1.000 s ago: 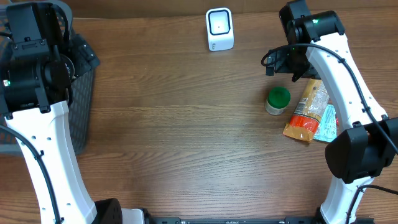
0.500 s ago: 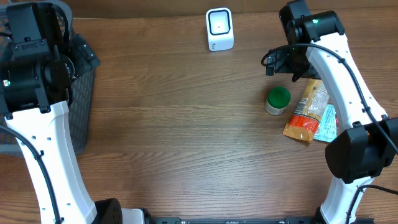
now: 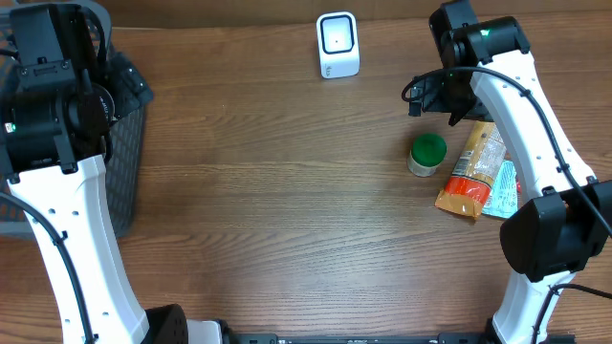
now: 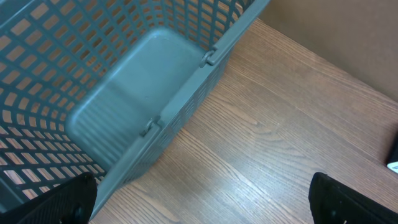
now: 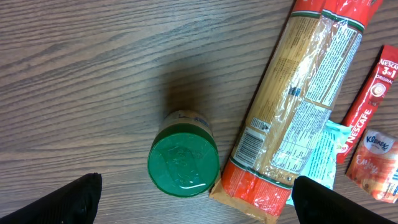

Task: Scan the item barcode

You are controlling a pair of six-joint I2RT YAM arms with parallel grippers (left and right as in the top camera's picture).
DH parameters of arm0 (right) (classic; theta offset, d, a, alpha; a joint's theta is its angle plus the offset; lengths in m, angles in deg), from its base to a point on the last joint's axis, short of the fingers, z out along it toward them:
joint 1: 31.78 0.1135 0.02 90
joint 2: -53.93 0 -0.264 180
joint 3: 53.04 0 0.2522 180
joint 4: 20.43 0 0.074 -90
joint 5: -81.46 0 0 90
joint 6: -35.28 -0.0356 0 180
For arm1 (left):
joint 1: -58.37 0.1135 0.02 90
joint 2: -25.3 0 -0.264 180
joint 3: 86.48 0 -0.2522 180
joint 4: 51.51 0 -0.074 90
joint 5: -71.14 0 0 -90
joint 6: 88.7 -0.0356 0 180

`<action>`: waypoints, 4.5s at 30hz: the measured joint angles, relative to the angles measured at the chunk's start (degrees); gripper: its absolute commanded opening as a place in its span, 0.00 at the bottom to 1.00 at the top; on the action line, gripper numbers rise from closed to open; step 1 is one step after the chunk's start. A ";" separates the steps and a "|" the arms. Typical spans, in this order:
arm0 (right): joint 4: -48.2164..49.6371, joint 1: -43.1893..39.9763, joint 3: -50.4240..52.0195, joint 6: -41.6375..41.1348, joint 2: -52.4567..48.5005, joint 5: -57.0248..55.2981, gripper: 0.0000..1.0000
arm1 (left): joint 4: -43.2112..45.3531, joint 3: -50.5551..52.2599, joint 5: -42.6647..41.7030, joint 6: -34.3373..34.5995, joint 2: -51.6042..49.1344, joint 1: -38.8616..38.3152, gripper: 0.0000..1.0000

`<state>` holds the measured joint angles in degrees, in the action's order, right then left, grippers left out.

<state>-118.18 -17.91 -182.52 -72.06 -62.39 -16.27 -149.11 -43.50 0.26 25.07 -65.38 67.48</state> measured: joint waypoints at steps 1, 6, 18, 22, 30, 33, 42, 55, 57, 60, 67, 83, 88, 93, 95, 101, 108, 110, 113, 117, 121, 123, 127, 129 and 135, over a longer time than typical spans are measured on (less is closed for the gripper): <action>0.07 0.00 0.00 0.00 0.00 0.00 1.00 | -0.02 0.00 0.00 0.00 0.00 0.00 1.00; 0.02 0.00 0.00 -0.02 0.00 -0.02 1.00 | -0.02 0.00 0.00 0.00 0.00 0.00 1.00; 0.02 0.00 0.00 0.00 -0.04 0.00 1.00 | -0.02 0.00 0.00 0.00 0.00 0.00 1.00; 0.02 0.00 0.00 -0.02 -0.37 -0.02 1.00 | -0.02 0.00 0.00 0.00 0.00 0.00 1.00; 0.17 1.51 0.33 0.00 1.99 -0.02 1.00 | 0.00 0.00 0.00 0.00 0.00 0.00 1.00; 0.33 3.69 0.72 0.00 7.85 -0.04 1.00 | 0.00 0.00 0.02 0.00 0.00 0.00 1.00; 3.02 6.86 0.55 -0.02 35.76 0.04 1.00 | -0.02 0.00 0.00 0.00 0.00 0.00 1.00; 13.35 6.78 12.66 0.00 65.55 -4.85 1.00 | -0.02 0.00 0.02 0.00 0.00 0.00 1.00; 18.40 6.54 19.04 -0.02 70.44 -5.33 1.00 | -0.02 0.00 0.00 0.00 0.00 0.00 1.00; 29.05 5.18 31.34 -0.07 78.29 -5.62 1.00 | -0.02 0.00 0.04 0.00 0.00 0.00 1.00; 66.86 -1.42 67.14 -0.04 96.50 -1.49 1.00 | -0.02 0.00 0.00 0.00 0.00 0.00 1.00; 107.91 -2.54 106.33 0.90 114.92 2.84 1.00 | 0.00 0.00 0.00 0.00 0.00 0.00 1.00; 107.58 -2.54 109.81 0.92 115.03 2.78 1.00 | 0.00 0.00 0.00 0.00 0.00 0.00 1.00; 106.18 -2.54 112.65 0.87 115.43 2.80 1.00 | -0.02 0.00 0.02 0.00 0.00 0.00 1.00; 105.68 -2.54 113.35 0.90 115.43 2.80 1.00 | 0.00 0.00 0.00 0.00 0.00 0.00 1.00; 95.45 -2.54 114.66 0.90 115.56 2.82 1.00 | -0.02 0.00 0.00 0.00 0.00 0.00 1.00; 82.84 -2.58 114.66 0.87 115.58 2.78 1.00 | 0.00 0.00 0.00 0.00 0.00 0.00 1.00; 80.41 -2.58 114.66 0.87 115.58 2.80 1.00 | -0.02 0.00 0.00 0.00 0.00 0.00 0.99; 79.67 -2.58 114.66 0.87 115.58 2.80 1.00 | -0.02 0.00 0.00 0.00 0.00 0.00 1.00; 79.65 -2.58 114.66 0.87 115.58 2.82 1.00 | -0.02 0.00 0.00 0.00 0.00 0.00 0.99; 79.65 -2.58 114.66 0.90 115.58 2.82 1.00 | -0.02 0.00 0.00 0.00 0.00 0.00 1.00; 79.65 -2.58 114.66 0.90 115.58 2.82 1.00 | -0.02 0.00 0.00 0.00 0.00 0.00 1.00; 79.67 -2.58 114.66 0.90 115.58 2.82 1.00 | -0.02 0.00 0.00 0.00 0.00 0.00 1.00; 79.65 -2.58 114.66 0.87 115.58 2.82 1.00 | -0.02 0.00 0.00 0.00 0.00 0.00 1.00; 79.62 -2.58 114.66 0.87 115.58 2.84 1.00 | -0.02 0.00 0.00 0.00 0.00 0.00 1.00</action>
<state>-38.55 -20.49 -67.86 -71.18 53.19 -13.43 -149.13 -43.50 0.26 25.07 -65.38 67.48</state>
